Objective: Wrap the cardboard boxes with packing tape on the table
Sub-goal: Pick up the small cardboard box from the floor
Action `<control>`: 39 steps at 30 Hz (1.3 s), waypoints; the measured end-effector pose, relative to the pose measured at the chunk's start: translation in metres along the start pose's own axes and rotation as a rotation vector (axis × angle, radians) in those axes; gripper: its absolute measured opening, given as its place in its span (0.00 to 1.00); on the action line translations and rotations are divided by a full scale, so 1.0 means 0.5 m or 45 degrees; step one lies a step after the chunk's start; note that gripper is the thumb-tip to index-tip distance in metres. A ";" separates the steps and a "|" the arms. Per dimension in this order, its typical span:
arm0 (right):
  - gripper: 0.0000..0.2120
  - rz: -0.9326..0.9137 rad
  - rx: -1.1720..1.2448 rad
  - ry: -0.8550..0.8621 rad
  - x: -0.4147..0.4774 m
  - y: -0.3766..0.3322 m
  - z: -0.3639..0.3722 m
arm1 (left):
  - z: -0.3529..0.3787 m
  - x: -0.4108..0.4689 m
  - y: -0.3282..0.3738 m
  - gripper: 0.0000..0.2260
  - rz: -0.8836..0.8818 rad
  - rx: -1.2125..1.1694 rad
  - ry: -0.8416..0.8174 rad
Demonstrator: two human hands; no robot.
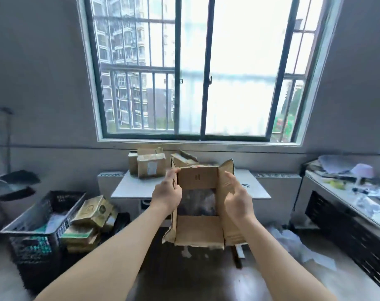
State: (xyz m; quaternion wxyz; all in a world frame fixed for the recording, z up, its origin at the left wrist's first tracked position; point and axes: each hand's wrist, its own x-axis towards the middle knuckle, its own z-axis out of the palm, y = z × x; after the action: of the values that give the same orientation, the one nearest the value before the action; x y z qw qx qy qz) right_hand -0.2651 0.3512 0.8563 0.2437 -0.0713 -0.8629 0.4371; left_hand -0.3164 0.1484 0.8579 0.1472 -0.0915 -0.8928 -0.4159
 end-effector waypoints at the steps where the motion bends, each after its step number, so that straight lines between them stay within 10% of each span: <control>1: 0.35 0.002 -0.006 0.022 0.016 0.009 0.011 | 0.010 0.016 -0.007 0.24 0.008 -0.036 -0.001; 14: 0.27 0.364 -0.030 -0.195 0.326 0.182 0.272 | 0.186 0.360 -0.255 0.26 -0.447 -0.400 -0.231; 39: 0.22 0.619 -0.002 -0.058 1.138 0.573 0.528 | 0.682 1.185 -0.371 0.21 -0.465 -0.238 -0.607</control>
State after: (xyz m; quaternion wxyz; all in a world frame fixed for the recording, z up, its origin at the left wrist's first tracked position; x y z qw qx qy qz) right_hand -0.9142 0.5266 0.7024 0.1115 -0.2672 -0.8260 0.4837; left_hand -0.9900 0.3167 0.7177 -0.1525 -0.0378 -0.8617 -0.4825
